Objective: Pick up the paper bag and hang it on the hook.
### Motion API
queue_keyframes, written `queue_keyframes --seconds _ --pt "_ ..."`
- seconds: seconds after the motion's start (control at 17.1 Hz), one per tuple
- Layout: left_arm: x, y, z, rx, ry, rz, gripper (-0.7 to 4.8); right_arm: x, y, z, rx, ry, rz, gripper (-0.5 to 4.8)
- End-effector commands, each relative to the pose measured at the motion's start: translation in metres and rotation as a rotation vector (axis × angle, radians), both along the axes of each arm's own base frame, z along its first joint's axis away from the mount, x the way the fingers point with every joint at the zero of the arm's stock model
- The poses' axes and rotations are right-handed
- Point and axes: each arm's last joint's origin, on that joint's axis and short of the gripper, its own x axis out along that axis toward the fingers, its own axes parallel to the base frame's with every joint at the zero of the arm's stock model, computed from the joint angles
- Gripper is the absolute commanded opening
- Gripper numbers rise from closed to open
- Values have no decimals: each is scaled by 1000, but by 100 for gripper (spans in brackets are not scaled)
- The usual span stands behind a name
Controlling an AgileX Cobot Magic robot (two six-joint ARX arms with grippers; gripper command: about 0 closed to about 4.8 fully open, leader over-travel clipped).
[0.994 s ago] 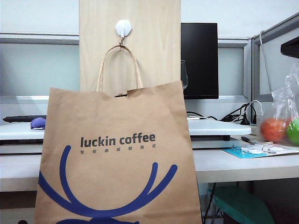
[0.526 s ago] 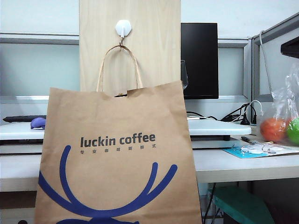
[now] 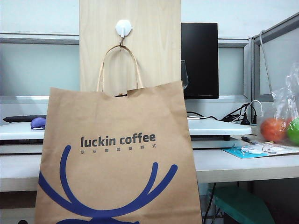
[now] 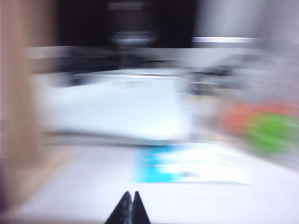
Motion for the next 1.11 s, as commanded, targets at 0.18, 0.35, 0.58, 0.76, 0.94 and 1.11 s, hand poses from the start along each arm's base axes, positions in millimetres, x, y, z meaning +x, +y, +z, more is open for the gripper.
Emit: queue_keyframes --seconds 0.18,0.35,0.58,0.76,0.94,1.11 --pt "0 0 1 1 -8 -5 -6 0 -1 -2 -4 2 -35 0" --pt "0 0 1 1 -8 -5 -6 1 -1 -5 -11 37 -35 0" --pt "0 0 1 1 -8 -5 -6 1 -1 -6 -13 47 -39 0" --pt "0 0 1 1 -8 -5 -6 1 -1 -6 -13 47 -39 0" --pt "0 0 1 1 -8 -5 -6 1 -1 -6 -13 47 -39 0" --pt "0 0 1 1 -8 -5 -6 1 -1 -6 -13 47 -39 0"
